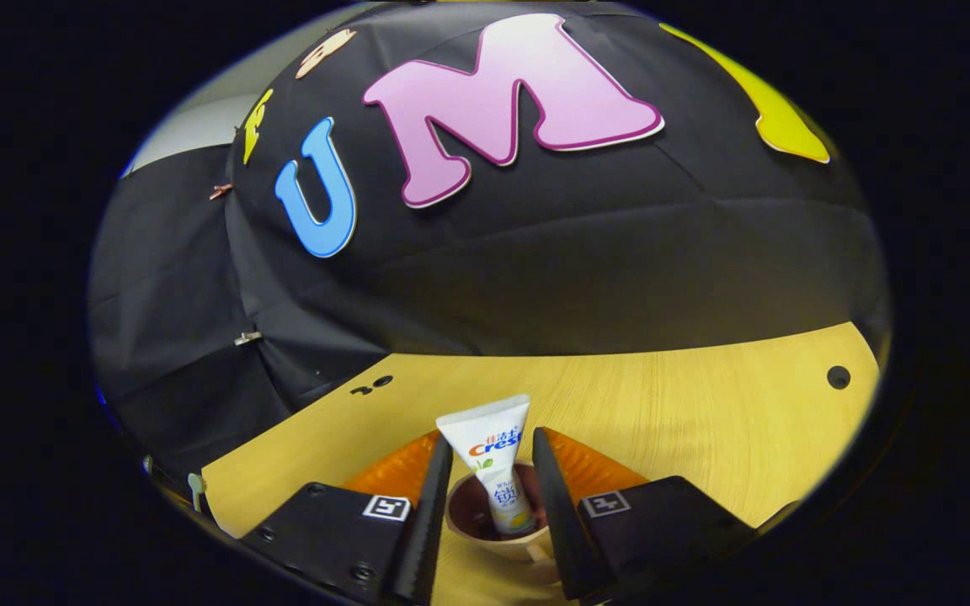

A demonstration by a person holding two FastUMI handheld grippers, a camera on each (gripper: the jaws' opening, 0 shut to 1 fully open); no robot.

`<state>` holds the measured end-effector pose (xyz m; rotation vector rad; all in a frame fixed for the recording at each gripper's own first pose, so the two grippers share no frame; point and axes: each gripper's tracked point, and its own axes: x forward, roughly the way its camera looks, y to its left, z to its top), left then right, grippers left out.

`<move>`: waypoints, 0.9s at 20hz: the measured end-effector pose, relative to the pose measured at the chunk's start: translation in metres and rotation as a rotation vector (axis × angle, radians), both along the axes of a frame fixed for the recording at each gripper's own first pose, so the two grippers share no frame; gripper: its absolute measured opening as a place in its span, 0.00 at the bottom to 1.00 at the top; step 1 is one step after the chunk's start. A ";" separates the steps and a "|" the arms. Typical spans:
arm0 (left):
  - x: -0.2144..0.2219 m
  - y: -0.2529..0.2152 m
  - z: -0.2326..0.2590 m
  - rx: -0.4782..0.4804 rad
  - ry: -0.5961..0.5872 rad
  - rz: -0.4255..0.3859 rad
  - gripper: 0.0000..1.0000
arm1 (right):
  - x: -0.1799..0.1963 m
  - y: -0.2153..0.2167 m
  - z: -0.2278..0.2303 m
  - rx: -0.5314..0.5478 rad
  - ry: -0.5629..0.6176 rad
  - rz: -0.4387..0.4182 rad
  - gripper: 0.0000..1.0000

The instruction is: Put the toothbrush and toothpaste on the desktop into the cup, then pick up the cup and place it on the coaster on the desktop.

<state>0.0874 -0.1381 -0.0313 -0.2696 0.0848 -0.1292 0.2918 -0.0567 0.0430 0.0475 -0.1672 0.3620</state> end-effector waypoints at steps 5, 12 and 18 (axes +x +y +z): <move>0.028 -0.021 0.038 -0.014 -0.104 -0.040 0.06 | -0.018 -0.025 0.019 0.066 -0.012 -0.032 0.61; 0.083 -0.048 0.092 -0.058 -0.225 -0.076 0.06 | -0.044 -0.076 0.015 0.142 0.027 -0.100 0.64; 0.127 -0.061 0.130 -0.066 -0.327 -0.069 0.06 | -0.080 -0.106 -0.054 0.082 0.168 -0.143 0.65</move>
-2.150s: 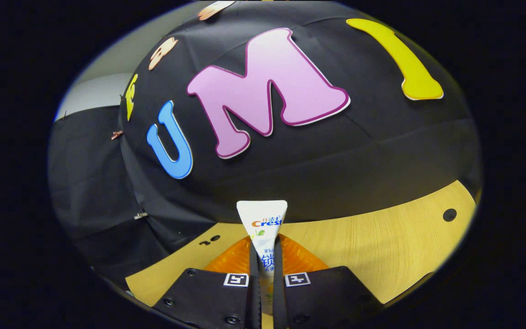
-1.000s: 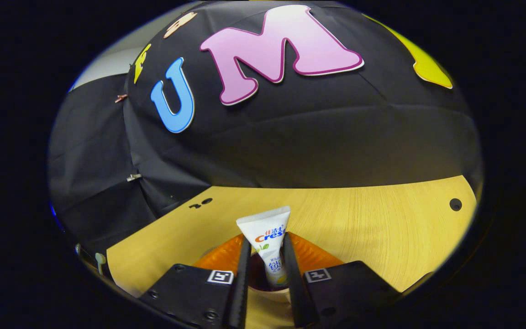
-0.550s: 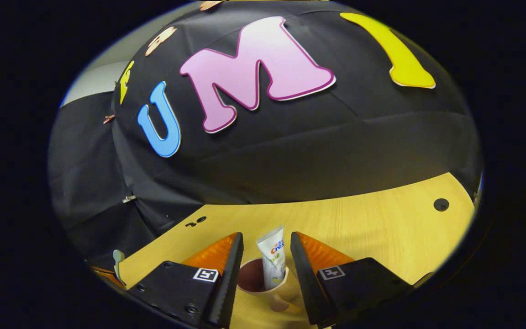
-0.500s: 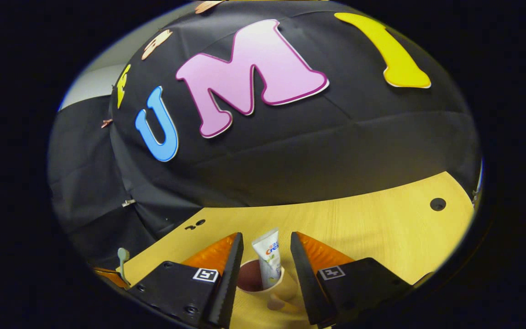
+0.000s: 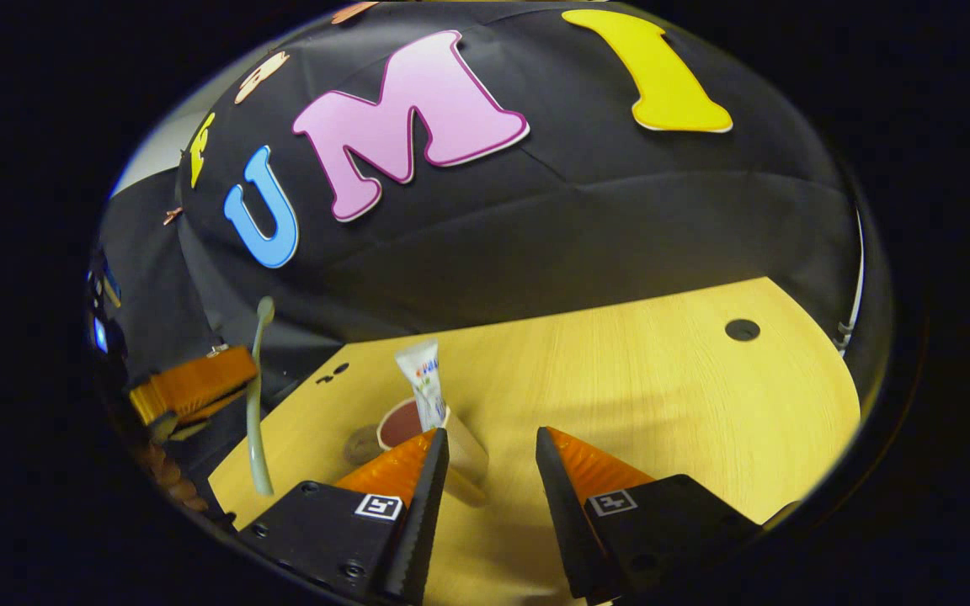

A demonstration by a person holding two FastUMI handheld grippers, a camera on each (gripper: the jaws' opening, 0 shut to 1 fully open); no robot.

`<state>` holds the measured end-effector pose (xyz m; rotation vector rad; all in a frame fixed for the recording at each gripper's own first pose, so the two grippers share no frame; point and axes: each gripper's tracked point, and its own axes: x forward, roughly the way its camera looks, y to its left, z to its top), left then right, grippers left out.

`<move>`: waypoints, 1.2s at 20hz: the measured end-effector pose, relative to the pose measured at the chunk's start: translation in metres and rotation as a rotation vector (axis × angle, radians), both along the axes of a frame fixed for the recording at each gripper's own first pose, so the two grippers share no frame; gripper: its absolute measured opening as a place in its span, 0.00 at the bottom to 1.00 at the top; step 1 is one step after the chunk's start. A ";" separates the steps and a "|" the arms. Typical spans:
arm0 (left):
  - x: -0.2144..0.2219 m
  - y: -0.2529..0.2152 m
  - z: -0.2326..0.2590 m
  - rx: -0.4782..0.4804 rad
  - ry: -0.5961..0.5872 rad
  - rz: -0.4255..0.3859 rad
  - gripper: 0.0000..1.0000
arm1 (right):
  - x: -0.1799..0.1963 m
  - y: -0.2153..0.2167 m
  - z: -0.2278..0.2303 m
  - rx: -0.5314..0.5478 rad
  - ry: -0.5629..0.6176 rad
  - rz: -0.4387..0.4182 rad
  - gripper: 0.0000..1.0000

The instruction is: Put the toothbrush and toothpaste on the desktop into the cup, then pick up the cup and place it on the coaster on the desktop.

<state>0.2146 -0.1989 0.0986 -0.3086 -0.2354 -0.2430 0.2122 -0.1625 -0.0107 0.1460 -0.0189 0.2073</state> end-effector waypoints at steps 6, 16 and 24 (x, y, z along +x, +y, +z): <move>0.047 -0.007 0.022 -0.007 -0.110 0.035 0.01 | -0.034 -0.024 -0.043 0.000 0.107 -0.019 0.65; 0.122 -0.004 -0.019 0.038 -0.089 0.160 0.06 | -0.048 -0.033 -0.060 0.001 0.160 -0.021 0.70; 0.136 -0.020 -0.051 0.151 -0.070 0.157 0.06 | -0.047 -0.030 -0.064 -0.008 0.183 -0.020 0.71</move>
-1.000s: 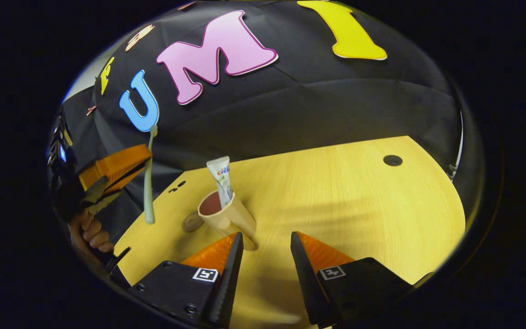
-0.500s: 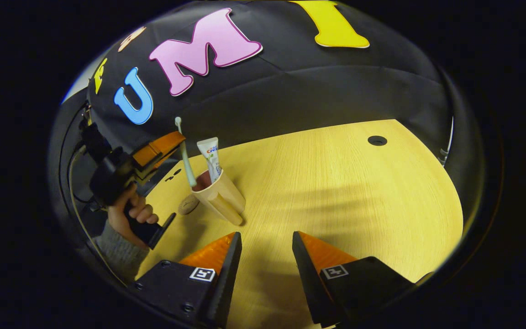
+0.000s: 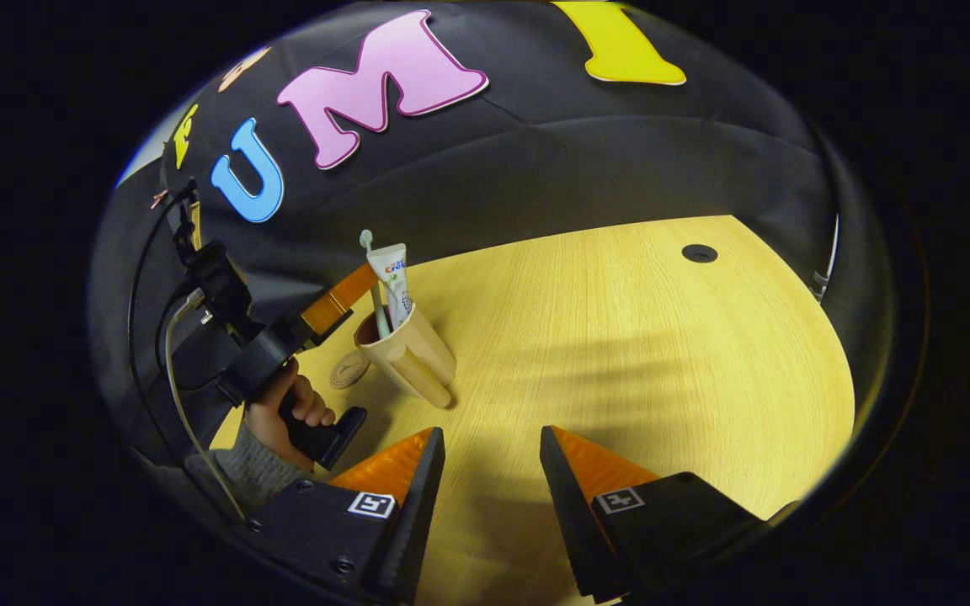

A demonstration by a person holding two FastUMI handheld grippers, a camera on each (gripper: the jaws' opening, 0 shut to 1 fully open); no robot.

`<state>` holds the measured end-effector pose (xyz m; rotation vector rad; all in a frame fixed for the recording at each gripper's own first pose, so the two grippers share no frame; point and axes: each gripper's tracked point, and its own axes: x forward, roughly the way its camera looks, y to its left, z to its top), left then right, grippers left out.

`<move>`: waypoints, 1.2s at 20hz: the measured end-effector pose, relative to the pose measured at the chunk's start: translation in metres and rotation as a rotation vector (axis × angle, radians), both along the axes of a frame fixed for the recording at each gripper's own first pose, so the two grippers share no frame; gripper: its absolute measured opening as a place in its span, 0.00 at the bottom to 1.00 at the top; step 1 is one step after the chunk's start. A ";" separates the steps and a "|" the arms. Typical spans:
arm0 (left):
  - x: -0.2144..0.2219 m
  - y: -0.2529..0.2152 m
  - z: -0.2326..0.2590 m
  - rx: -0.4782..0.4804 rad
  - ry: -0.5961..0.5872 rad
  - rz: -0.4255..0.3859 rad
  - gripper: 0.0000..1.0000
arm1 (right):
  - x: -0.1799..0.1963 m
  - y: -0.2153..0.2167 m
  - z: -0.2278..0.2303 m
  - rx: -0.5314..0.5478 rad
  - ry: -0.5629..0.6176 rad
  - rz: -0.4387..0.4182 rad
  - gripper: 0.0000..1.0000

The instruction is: Put the toothbrush and toothpaste on the desktop into the cup, then pick up the cup and place it on the coaster on the desktop.

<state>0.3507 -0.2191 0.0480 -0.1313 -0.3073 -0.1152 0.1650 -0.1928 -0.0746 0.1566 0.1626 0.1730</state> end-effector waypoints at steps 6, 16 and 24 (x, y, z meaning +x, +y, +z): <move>-0.003 -0.010 -0.021 0.075 0.029 -0.014 0.16 | 0.003 0.005 0.005 0.004 0.006 0.003 0.71; -0.049 -0.005 -0.043 0.074 0.093 -0.093 0.57 | 0.006 0.021 0.017 -0.042 0.046 0.062 0.73; -0.125 0.050 -0.103 0.034 0.234 -0.023 0.81 | 0.027 0.049 0.030 -0.247 0.096 0.123 0.74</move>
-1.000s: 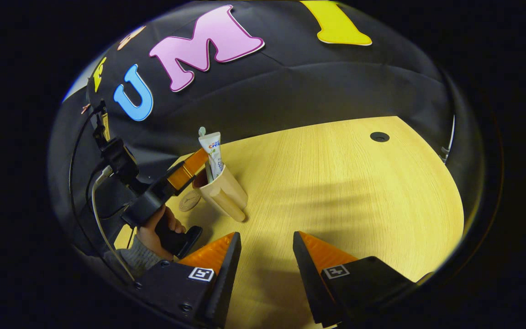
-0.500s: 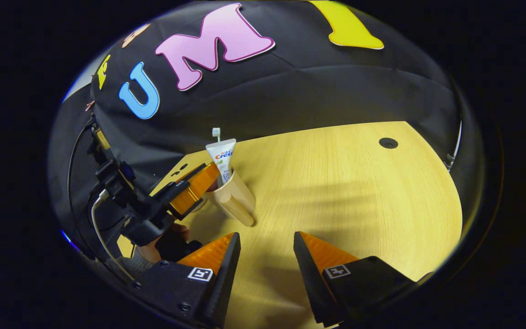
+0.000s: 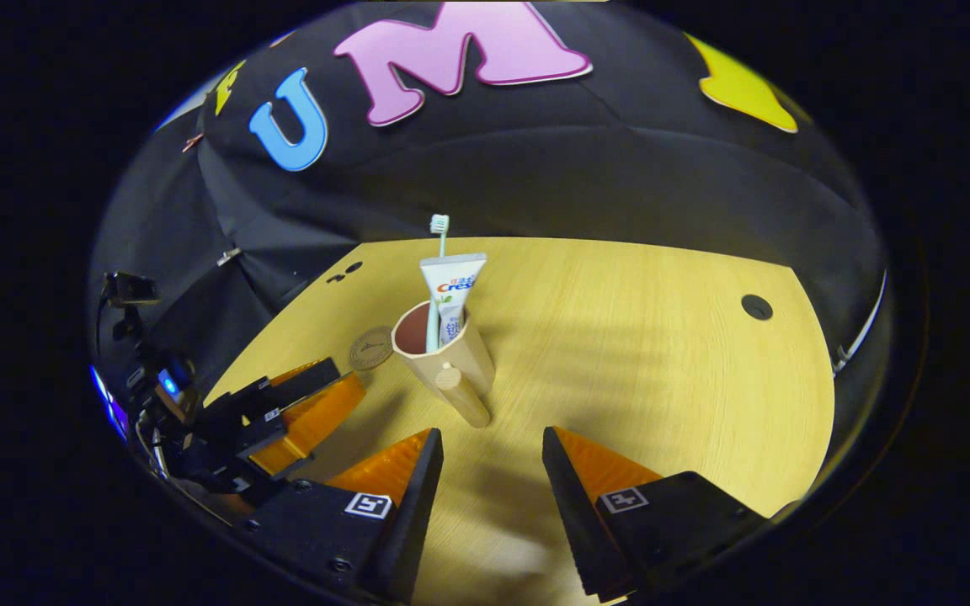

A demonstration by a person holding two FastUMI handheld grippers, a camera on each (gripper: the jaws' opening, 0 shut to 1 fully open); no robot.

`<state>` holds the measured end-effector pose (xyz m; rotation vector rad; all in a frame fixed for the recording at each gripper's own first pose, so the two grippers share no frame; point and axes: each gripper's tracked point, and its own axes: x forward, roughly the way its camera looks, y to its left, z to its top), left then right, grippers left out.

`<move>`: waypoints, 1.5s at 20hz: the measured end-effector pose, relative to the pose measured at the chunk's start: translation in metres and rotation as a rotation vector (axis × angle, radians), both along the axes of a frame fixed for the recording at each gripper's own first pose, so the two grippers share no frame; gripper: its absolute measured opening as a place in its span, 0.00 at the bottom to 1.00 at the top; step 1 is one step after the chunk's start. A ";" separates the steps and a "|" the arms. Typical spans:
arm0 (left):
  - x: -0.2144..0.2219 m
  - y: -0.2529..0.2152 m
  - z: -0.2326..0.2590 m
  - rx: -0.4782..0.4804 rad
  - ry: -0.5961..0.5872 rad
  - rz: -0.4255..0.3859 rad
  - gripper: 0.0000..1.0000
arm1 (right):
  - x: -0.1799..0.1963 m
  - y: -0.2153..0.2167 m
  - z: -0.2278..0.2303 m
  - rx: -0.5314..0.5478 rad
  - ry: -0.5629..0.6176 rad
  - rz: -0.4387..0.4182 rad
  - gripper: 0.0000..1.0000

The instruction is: Put the toothbrush and toothpaste on the desktop into the cup, then pick up the cup and place it on the coaster on the desktop.

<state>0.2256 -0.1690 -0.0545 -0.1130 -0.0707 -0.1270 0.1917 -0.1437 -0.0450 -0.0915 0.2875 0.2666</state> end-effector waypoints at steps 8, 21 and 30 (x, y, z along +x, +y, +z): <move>-0.085 0.047 -0.037 -0.031 0.085 0.082 0.81 | 0.041 0.023 -0.008 -0.175 0.087 0.031 0.78; -0.122 0.060 -0.068 -0.059 0.174 0.082 0.81 | 0.093 0.053 -0.040 -0.308 0.247 0.091 0.78; -0.113 0.075 -0.070 -0.072 0.181 0.089 0.80 | 0.098 0.050 -0.059 -0.359 0.331 0.071 0.54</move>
